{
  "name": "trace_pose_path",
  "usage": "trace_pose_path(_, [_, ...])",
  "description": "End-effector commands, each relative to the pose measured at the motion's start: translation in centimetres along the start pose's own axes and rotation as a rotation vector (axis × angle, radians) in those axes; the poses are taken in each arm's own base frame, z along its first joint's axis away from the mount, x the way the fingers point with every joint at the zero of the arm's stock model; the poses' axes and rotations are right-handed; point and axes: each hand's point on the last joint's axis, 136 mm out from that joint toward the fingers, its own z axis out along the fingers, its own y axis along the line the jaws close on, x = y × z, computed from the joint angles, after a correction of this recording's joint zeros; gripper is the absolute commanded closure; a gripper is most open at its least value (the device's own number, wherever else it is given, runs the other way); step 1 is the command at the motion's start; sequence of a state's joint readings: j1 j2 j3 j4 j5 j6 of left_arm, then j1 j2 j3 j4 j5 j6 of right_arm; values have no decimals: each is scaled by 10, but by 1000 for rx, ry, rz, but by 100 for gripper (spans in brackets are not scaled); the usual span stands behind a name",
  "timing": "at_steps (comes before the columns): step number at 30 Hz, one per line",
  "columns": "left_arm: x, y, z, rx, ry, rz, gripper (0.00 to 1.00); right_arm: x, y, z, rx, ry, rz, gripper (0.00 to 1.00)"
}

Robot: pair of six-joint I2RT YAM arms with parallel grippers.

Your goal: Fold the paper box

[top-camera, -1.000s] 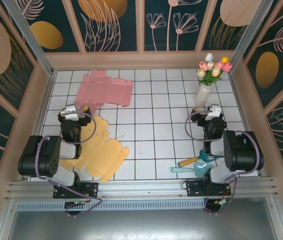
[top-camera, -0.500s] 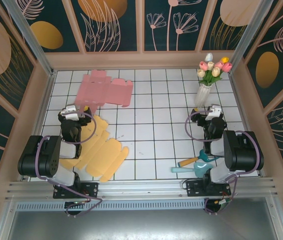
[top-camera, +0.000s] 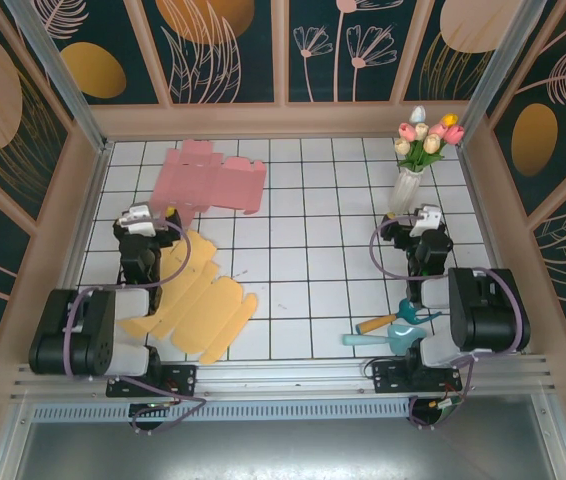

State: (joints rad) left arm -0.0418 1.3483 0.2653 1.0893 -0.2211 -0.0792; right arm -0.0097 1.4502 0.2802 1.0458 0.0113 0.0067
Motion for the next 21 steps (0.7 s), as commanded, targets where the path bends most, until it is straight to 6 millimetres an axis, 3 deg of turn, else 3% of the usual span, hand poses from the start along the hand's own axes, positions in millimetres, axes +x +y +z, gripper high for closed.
trace_pose_path(1, [-23,22,-6,-141,-32,-103,1,-29,-5,-2,87,-38,3,1])
trace_pose_path(6, [-48,10,-9,-74,-31,-270,1,-56,19,-11,31,-74,19,1])
trace_pose_path(9, [-51,-2,4,-36,25,-405,1,-78,37,-9,-25,-51,59,1])
trace_pose_path(12, [-36,-23,38,-11,192,-478,1,-93,62,-1,-92,-12,81,1])
trace_pose_path(17, [-7,-31,93,-98,353,-497,1,-105,103,16,-196,32,132,1])
trace_pose_path(21, [17,-42,121,-106,471,-500,1,-108,136,31,-255,80,135,1])
